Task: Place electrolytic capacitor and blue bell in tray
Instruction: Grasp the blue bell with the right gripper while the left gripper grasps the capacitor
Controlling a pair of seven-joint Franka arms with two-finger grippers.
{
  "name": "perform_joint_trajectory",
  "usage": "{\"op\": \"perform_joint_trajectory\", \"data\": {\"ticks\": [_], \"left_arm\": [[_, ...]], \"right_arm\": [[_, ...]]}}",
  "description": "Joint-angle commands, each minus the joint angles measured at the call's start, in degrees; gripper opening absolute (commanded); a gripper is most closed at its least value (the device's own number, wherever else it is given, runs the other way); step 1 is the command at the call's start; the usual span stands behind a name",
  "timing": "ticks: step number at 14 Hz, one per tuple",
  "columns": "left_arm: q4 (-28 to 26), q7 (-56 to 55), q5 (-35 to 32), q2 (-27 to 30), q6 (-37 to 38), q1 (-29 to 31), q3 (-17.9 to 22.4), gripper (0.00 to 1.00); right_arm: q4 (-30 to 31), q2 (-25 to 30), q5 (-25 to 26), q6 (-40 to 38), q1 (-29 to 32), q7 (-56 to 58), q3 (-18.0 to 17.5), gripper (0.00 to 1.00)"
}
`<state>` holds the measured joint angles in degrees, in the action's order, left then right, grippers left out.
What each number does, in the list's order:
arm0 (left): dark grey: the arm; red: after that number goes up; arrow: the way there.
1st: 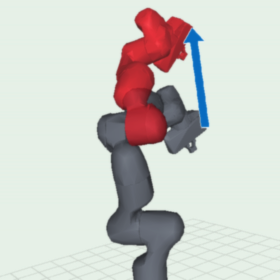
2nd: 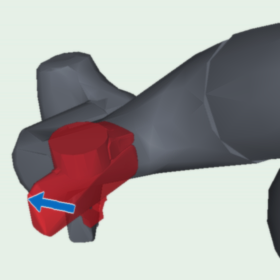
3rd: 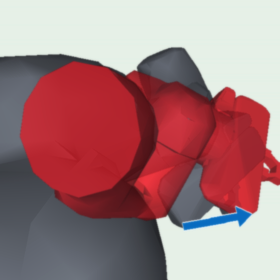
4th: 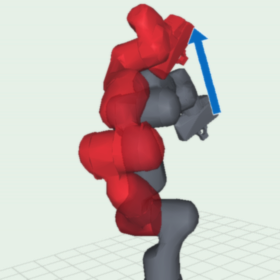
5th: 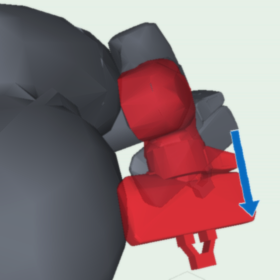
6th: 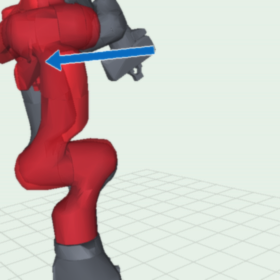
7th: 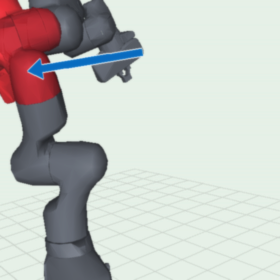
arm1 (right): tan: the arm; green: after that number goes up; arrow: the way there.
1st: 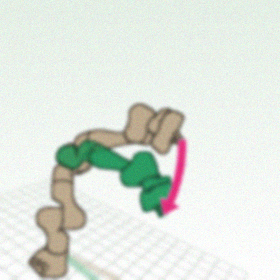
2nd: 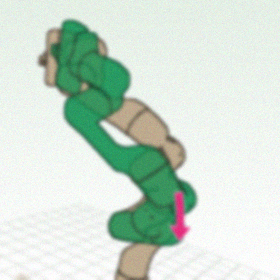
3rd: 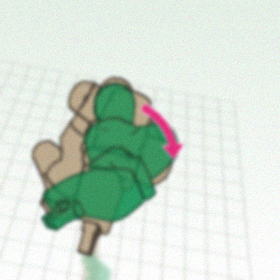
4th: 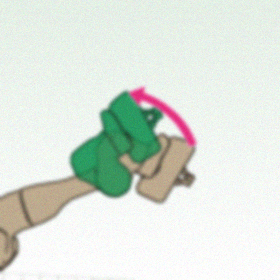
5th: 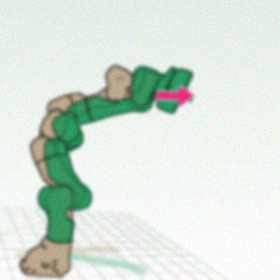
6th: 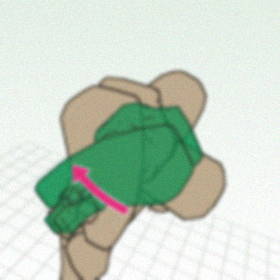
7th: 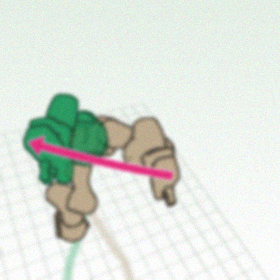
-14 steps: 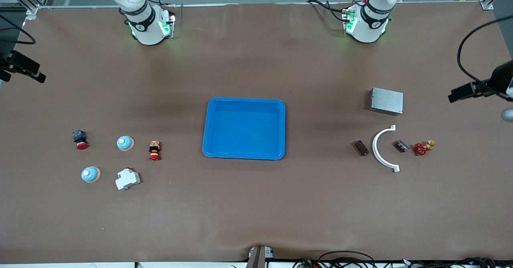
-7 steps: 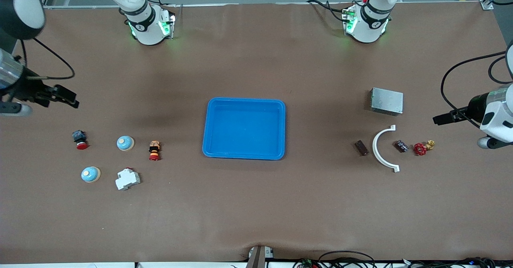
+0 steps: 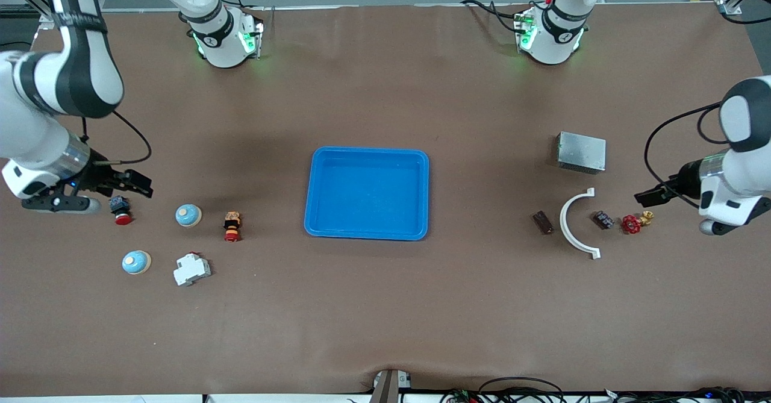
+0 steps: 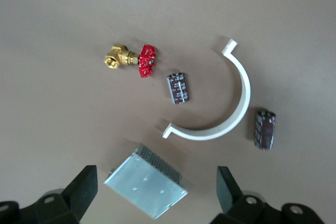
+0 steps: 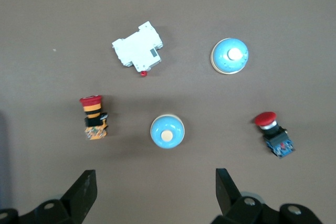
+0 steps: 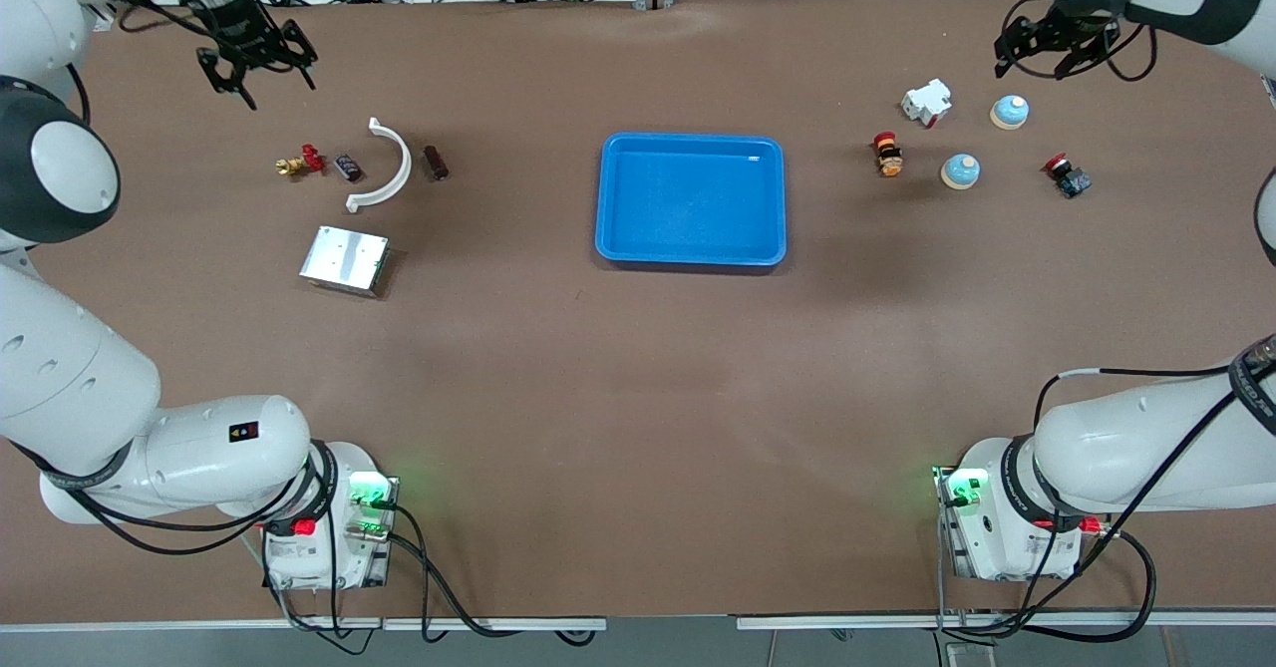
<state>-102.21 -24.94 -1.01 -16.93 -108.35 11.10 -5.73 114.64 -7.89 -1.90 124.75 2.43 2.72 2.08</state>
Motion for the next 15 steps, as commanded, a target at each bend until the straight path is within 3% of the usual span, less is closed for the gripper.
{"op": "perform_joint_trajectory", "data": {"ticks": [1,5,8,12,14,15], "left_arm": [[-0.9,-4.8,0.1,-2.4,-3.1,-0.4,-0.3,1.00],[-6.5,-6.0,-2.4,-3.3,-11.0,-0.6,-0.6,1.00],[-12.5,-6.3,-2.8,-3.5,-19.8,-0.2,-0.6,1.00],[-13.8,-6.4,-2.8,-6.1,-23.9,1.0,-0.2,1.00],[-13.5,-6.0,-4.1,-8.5,-25.7,1.5,-0.3,0.89],[-13.3,-6.3,-4.0,-9.3,-26.7,1.3,-0.3,0.88]], "right_arm": [[0.1,-4.1,-0.3,3.6,-0.1,0.3,0.1,1.00],[7.8,-6.3,-0.5,16.4,0.2,0.5,0.1,1.00],[8.1,-9.4,-0.5,18.9,0.2,0.6,0.1,1.00],[8.1,-12.3,-1.0,20.5,0.2,0.6,0.1,1.00],[8.0,-13.9,-1.0,21.6,0.1,0.6,0.1,1.00],[8.0,-14.4,-1.0,21.7,0.0,0.6,0.1,1.00]]}}
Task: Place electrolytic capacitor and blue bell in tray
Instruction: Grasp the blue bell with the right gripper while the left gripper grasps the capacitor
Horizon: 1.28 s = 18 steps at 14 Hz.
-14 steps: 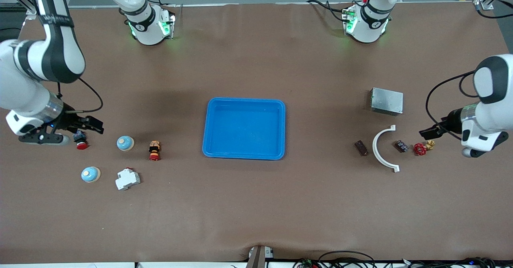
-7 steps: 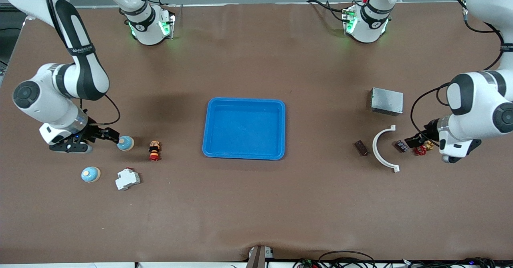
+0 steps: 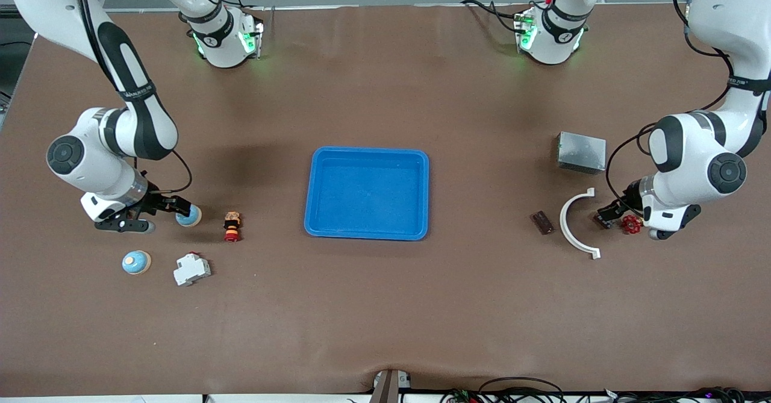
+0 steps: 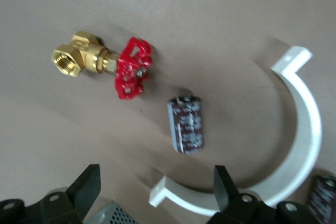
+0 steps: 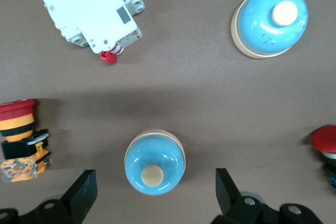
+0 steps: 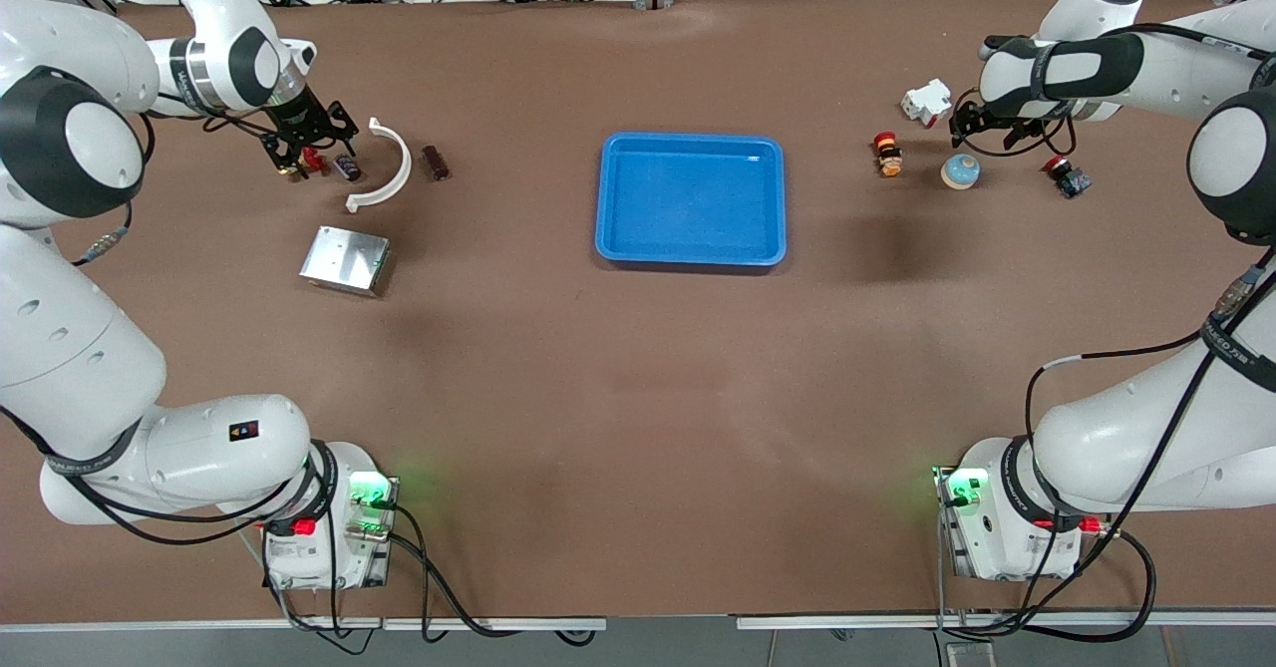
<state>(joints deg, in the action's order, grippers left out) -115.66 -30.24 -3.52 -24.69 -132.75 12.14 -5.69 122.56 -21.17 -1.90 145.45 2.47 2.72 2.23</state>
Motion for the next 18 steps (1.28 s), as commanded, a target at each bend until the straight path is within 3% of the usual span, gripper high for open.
{"op": "perform_joint_trajectory", "data": {"ticks": [1,8,10,12,13,14,15,17,18], "left_arm": [[0.6,-1.0,-1.6,-3.0,-3.2,0.4,-0.4,0.88],[1.0,-1.5,-1.4,-5.0,-6.1,0.6,-0.5,0.87],[1.5,-1.7,-1.3,-5.5,-6.7,0.3,-0.5,0.52],[1.4,-3.3,-1.2,-5.8,-6.7,-0.4,-0.5,0.28],[1.4,-3.9,-1.3,-5.9,-6.7,-0.3,-0.6,0.10],[1.3,-4.0,-1.2,-5.9,-6.7,-0.1,-0.6,0.00],[1.3,-4.2,-1.3,-5.7,-6.3,0.1,-0.6,0.00],[1.3,-4.1,-1.3,-4.5,-4.6,0.0,-0.6,0.00],[1.7,-4.2,-1.3,-3.5,-2.8,-0.1,-0.7,0.00]], "right_arm": [[0.0,-1.5,-1.0,1.2,0.0,0.6,-0.1,1.00],[0.4,-4.6,-1.3,4.9,-0.4,0.5,-0.2,1.00],[0.5,-5.1,-1.3,5.7,-0.4,0.4,-0.2,1.00],[0.8,-5.3,-1.3,5.7,-0.4,0.4,-0.4,1.00],[0.8,-5.3,-1.3,5.7,-0.4,0.4,-0.6,1.00],[0.8,-5.3,-1.3,5.7,-0.4,0.4,-0.6,1.00],[0.8,-5.3,-1.3,5.7,-0.4,0.4,-0.6,1.00],[0.9,-5.3,-1.3,5.6,-0.4,0.4,-0.8,0.44],[0.9,-5.3,-1.3,5.6,-0.4,0.3,-0.9,0.09]]}}
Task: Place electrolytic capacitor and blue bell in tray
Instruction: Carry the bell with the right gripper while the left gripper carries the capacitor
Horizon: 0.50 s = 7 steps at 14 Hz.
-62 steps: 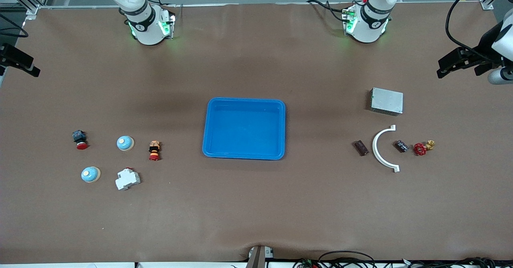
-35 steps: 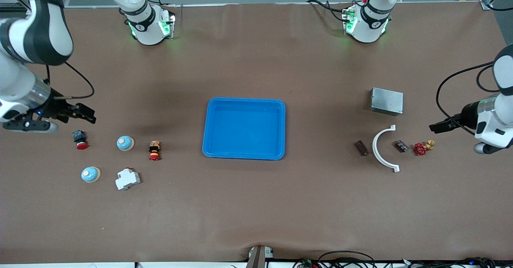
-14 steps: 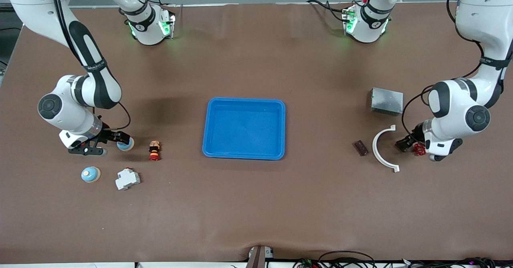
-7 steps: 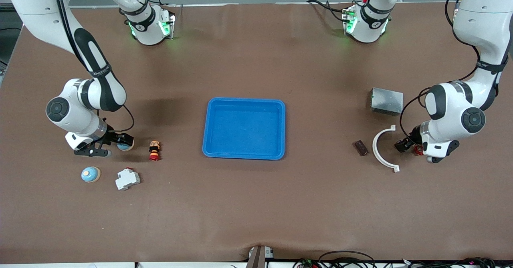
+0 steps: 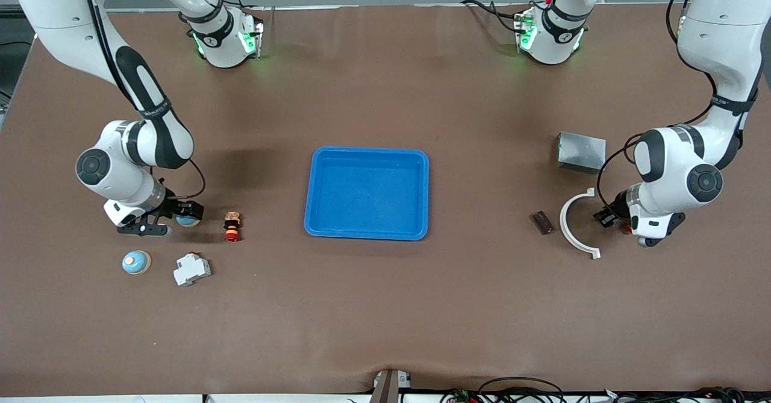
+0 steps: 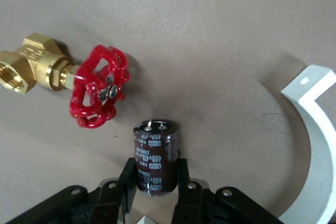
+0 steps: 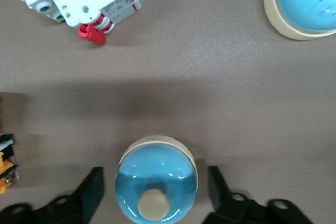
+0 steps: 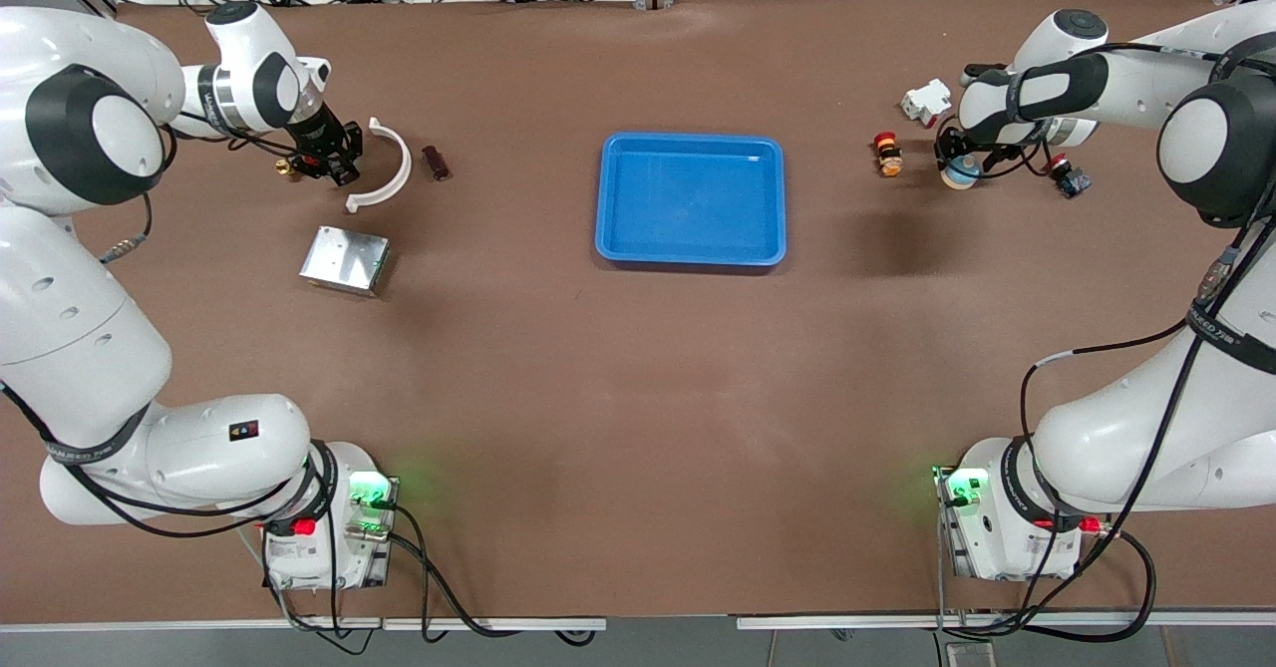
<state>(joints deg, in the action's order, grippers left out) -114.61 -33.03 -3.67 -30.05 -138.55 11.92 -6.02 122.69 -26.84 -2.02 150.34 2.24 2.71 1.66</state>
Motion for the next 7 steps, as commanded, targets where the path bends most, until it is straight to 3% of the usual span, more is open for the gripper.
{"op": "perform_joint_trajectory", "data": {"ticks": [1,5,7], "left_arm": [[1.3,-1.5,-1.2,2.8,4.8,0.0,-0.5,0.00],[4.8,-2.6,-0.7,5.1,12.5,-0.1,-4.5,0.00],[7.1,-7.3,-0.6,4.6,12.9,-0.1,-8.4,0.00]], "right_arm": [[0.8,0.4,-1.1,0.6,0.0,0.2,-0.3,0.00],[0.2,1.8,-1.1,-1.4,-0.4,0.2,-0.7,0.00],[-2.1,5.3,-1.1,-9.8,-1.8,-1.1,-0.9,0.00]]}}
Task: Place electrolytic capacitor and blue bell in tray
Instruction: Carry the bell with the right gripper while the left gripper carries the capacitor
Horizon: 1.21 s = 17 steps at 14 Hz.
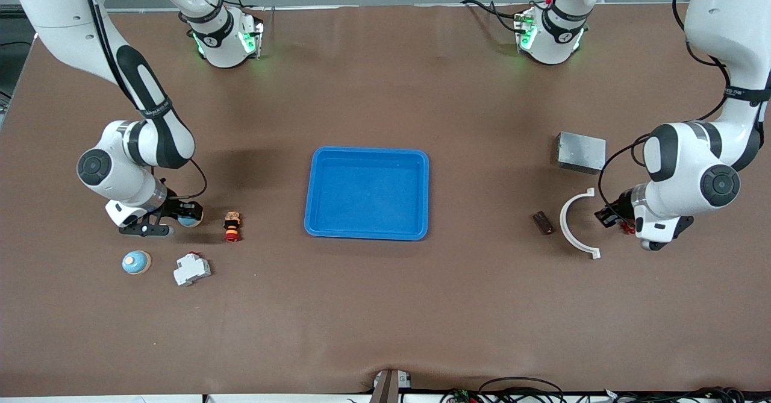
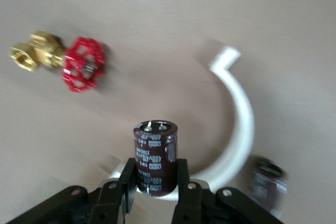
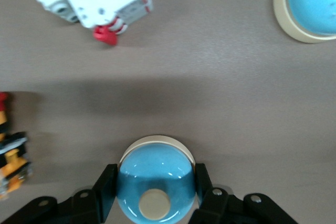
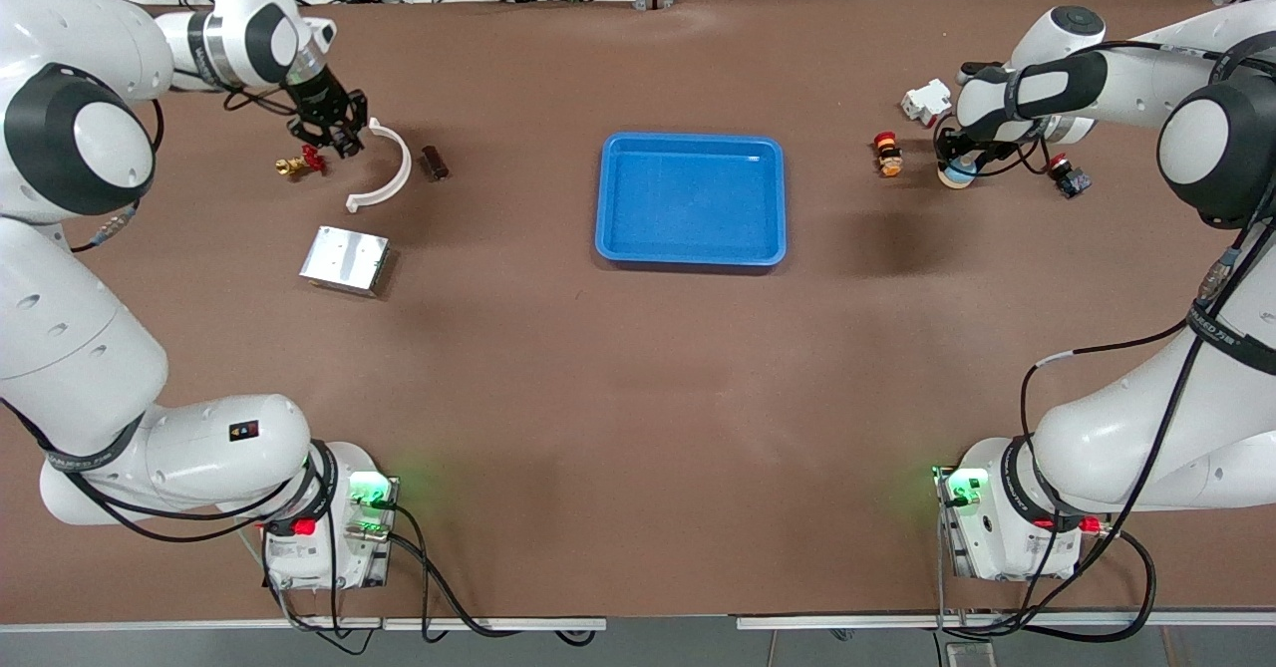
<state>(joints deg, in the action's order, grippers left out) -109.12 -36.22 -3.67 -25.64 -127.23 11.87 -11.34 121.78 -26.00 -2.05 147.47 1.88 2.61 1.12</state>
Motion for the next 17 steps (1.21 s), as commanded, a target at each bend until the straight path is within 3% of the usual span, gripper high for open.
{"op": "perform_joint_trajectory", "data": {"ticks": [1,3,5,8,11,17], "left_arm": [[1.8,-6.6,-0.6,0.3,1.5,-0.1,-5.5,0.00],[2.2,-11.0,-1.2,0.2,1.5,-0.5,-9.6,0.00],[2.3,-15.0,-1.2,0.2,1.5,-3.8,-11.0,0.00],[4.1,-29.5,-1.2,-0.1,1.5,-13.6,-11.0,0.00],[7.9,-38.7,-1.2,-2.3,1.5,-19.7,-11.1,0.00],[16.9,-50.5,-1.3,-12.1,1.0,-29.6,-10.9,0.00]], "right_arm": [[-2.9,6.5,-1.1,-12.2,-2.8,-3.3,-0.3,0.00],[-7.5,10.1,-1.0,-22.5,-6.0,-9.8,-0.2,0.00],[-9.1,13.0,-1.1,-27.2,-9.5,-16.6,-0.3,0.00],[-8.8,15.7,-1.1,-27.9,-18.4,-33.1,-0.3,0.00],[-8.7,16.0,-1.2,-27.2,-27.0,-46.6,-0.3,0.00],[-7.9,12.4,-1.2,-18.5,-36.4,-61.7,-0.2,0.00]]}}
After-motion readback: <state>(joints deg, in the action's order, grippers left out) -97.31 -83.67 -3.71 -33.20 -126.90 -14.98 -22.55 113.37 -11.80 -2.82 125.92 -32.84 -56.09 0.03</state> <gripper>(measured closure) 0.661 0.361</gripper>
